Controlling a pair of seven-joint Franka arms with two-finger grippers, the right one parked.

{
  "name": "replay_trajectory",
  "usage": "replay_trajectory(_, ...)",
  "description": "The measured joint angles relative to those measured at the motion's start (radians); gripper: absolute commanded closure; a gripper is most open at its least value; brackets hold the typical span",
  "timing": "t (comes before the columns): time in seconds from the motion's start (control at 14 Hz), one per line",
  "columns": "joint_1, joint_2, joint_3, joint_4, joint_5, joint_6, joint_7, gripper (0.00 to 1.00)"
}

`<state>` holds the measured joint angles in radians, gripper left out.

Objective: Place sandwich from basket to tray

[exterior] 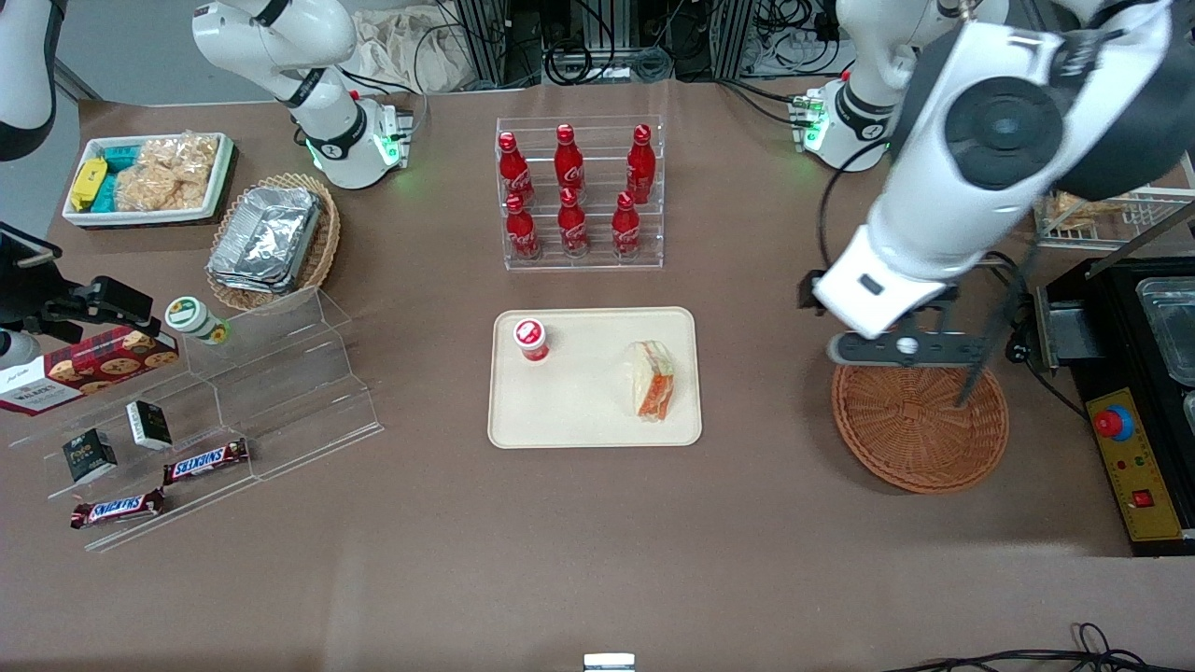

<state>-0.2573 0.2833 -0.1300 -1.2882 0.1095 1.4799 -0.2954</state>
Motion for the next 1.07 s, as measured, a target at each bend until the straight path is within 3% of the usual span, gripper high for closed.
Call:
replay_trajectory(0.43,0.167,-0.087,0.000,-0.114,-0.039,0.045,0.162,0.00)
replay_trajectory(0.71,0.209,-0.181,0.000,-0.225,-0.038,0.075,0.196,0.00)
replay_trajectory(1.07,0.295,-0.198,0.001,-0.238,-0.039,0.076,0.283,0.00)
